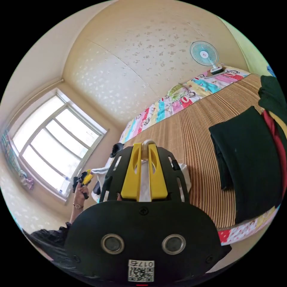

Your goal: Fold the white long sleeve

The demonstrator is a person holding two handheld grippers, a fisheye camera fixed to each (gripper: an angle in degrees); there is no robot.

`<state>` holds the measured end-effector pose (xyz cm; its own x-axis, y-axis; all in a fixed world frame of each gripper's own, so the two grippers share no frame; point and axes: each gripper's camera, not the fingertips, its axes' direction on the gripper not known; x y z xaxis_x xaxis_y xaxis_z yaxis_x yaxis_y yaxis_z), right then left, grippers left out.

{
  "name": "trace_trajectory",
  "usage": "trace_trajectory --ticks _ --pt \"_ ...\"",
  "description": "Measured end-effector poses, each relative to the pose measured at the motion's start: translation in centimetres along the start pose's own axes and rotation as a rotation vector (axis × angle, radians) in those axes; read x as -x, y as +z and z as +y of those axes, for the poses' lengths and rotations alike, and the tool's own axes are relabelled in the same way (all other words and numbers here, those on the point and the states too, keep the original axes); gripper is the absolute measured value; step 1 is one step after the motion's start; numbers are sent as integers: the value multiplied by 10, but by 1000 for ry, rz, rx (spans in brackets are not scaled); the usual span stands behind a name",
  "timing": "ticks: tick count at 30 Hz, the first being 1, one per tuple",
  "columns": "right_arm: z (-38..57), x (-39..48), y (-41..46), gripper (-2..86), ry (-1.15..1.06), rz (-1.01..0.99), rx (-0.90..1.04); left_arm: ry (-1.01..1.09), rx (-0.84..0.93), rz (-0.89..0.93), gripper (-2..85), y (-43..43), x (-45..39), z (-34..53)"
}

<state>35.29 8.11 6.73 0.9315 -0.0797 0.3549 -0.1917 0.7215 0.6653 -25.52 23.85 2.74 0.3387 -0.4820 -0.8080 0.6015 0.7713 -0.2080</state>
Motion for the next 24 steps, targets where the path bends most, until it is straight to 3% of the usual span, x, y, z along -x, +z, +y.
trace_trajectory --ticks 5,9,14,16,21,24 --pt "26 16 50 86 -49 13 81 76 -4 -137 129 12 3 18" --pt "110 13 82 76 -115 153 122 -84 189 -212 182 36 74 68" --pt "194 -3 130 49 -203 390 172 -192 230 -241 183 41 120 120" --pt "225 1 136 32 -311 434 54 -246 204 -176 161 43 126 131" --pt "225 7 149 11 -304 482 81 -357 311 -32 99 68 158 129" --pt "234 4 147 7 -321 449 44 -316 220 33 67 64 138 107"
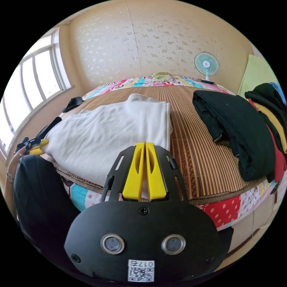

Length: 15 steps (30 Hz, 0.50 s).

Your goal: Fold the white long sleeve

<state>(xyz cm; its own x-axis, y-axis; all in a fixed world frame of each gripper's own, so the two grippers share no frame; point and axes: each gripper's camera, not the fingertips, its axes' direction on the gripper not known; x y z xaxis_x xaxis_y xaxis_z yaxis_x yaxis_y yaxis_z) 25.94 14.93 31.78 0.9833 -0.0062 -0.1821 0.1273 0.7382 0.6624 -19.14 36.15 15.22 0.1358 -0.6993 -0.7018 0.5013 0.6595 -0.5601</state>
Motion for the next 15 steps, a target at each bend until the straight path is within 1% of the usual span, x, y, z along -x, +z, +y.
trace_trajectory --ticks 2,4,5,7,8,9,10,11,13,15 --pt "6 -6 -1 6 6 -41 -35 131 -42 0 65 7 -47 -7" --pt "10 -19 -2 5 33 -111 -48 346 -45 -10 65 41 -128 -3" --pt "11 -22 -2 5 40 -127 -52 396 -41 -16 65 54 -148 2" --pt "15 -31 -5 5 60 -168 -73 610 5 -39 65 114 -220 41" --pt "16 -33 -5 5 65 -169 -75 666 20 -41 65 130 -234 54" --pt "16 -34 -6 5 69 -167 -75 767 58 -38 65 162 -255 80" --pt "17 -37 -6 5 70 -171 -73 845 122 -22 66 195 -267 105" --pt "17 -38 -7 5 72 -177 -72 873 164 -12 66 211 -269 115" --pt "17 -51 -9 5 102 -234 -52 916 325 43 83 260 -256 143" --pt "19 -64 -18 6 133 -303 -18 928 374 91 95 274 -229 152"
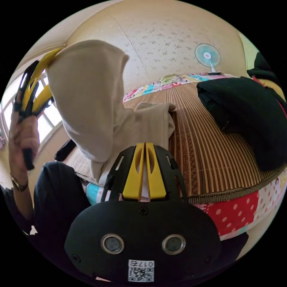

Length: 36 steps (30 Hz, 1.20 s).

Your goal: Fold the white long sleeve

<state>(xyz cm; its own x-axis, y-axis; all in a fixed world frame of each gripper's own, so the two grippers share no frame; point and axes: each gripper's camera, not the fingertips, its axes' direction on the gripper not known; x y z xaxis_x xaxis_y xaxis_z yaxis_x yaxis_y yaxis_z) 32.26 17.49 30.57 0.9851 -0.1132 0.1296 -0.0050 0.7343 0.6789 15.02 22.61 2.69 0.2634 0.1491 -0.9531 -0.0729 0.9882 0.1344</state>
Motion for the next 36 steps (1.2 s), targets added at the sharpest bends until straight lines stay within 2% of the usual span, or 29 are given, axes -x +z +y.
trace_trajectory --ticks 2,3,5,7,9,12,14,20,24,26,29,32,36 --pt "9 -9 -21 7 39 -43 0 -16 -36 -50 99 -3 21 30" --pt "21 -15 -36 9 74 -47 -34 -99 -70 -112 99 -11 43 47" --pt "40 -27 -57 11 161 -86 -114 -284 -101 -114 106 -28 78 64" --pt "58 -50 -67 20 285 -269 -156 -363 -146 -56 115 -48 105 74" --pt "67 -62 -62 31 332 -449 -163 -410 -149 -89 108 -56 116 80" --pt "71 -54 -51 56 307 -648 -173 -456 -111 -150 112 -55 123 88" --pt "67 -33 -47 71 258 -633 -147 -469 -81 -165 113 -48 127 92" --pt "57 33 0 100 142 -424 32 -444 -44 -160 113 -17 142 101" --pt "51 57 12 52 164 -261 45 -395 -46 -210 105 -8 142 107" --pt "46 68 15 37 112 -253 74 -384 -31 -217 103 -3 143 107" --pt "58 96 18 23 -35 -201 152 -386 -7 -250 101 4 144 110" --pt "93 121 29 14 -174 -33 181 -399 26 -264 103 17 147 115" --pt "91 110 39 9 -176 -114 215 -385 34 -324 101 31 146 123"
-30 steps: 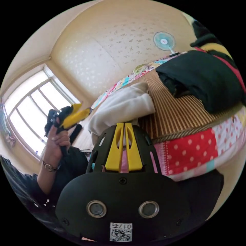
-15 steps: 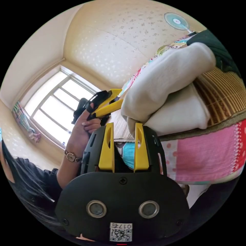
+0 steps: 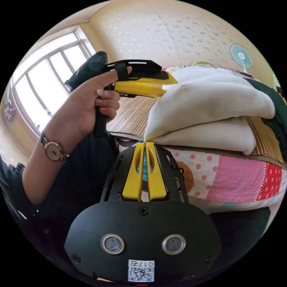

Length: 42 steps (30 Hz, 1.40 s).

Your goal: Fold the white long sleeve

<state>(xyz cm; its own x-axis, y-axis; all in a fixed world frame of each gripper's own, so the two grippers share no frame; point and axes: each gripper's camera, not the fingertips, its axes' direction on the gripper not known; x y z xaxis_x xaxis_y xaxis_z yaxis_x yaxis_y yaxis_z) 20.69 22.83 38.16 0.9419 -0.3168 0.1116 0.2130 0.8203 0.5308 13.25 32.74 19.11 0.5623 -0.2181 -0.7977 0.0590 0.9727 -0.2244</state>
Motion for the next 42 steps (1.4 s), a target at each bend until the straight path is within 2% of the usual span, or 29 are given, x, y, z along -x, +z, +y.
trace_trajectory --ticks 3,5,8,12,13,16,18,22,24,27,32,35,39,41,42 --pt "1 -8 0 8 -13 -44 11 10 -13 -20 100 -1 -4 7" --pt "7 -5 6 6 -39 -15 50 44 -83 20 112 -11 -10 16" --pt "16 8 -2 6 -88 59 3 242 -199 111 113 -27 -39 30" --pt "16 8 -10 7 -130 91 7 443 5 37 148 19 -81 33" --pt "18 4 -14 8 -132 74 -11 445 91 -20 152 42 -86 33" --pt "22 -15 -28 15 -78 -11 -39 400 153 -200 128 77 -84 35" --pt "20 -32 -39 22 0 -79 -34 381 149 -198 99 78 -81 34" --pt "27 -82 -77 82 223 -227 -135 431 125 -42 40 36 -80 34" --pt "32 -101 -93 103 291 -268 -189 515 152 -73 39 20 -85 36" --pt "35 -127 -105 118 339 -356 -208 599 282 -130 43 36 -86 38" --pt "37 -151 -121 128 371 -439 -231 535 324 -34 126 48 -80 24" --pt "36 -162 -134 147 394 -503 -240 517 218 -30 112 20 -72 16" --pt "38 -179 -157 178 495 -535 -270 349 38 -45 86 -21 -29 0" --pt "44 -187 -169 182 553 -552 -320 274 46 -82 80 -24 -9 -10" --pt "49 -193 -177 183 594 -559 -354 253 104 -84 80 -17 0 -18"
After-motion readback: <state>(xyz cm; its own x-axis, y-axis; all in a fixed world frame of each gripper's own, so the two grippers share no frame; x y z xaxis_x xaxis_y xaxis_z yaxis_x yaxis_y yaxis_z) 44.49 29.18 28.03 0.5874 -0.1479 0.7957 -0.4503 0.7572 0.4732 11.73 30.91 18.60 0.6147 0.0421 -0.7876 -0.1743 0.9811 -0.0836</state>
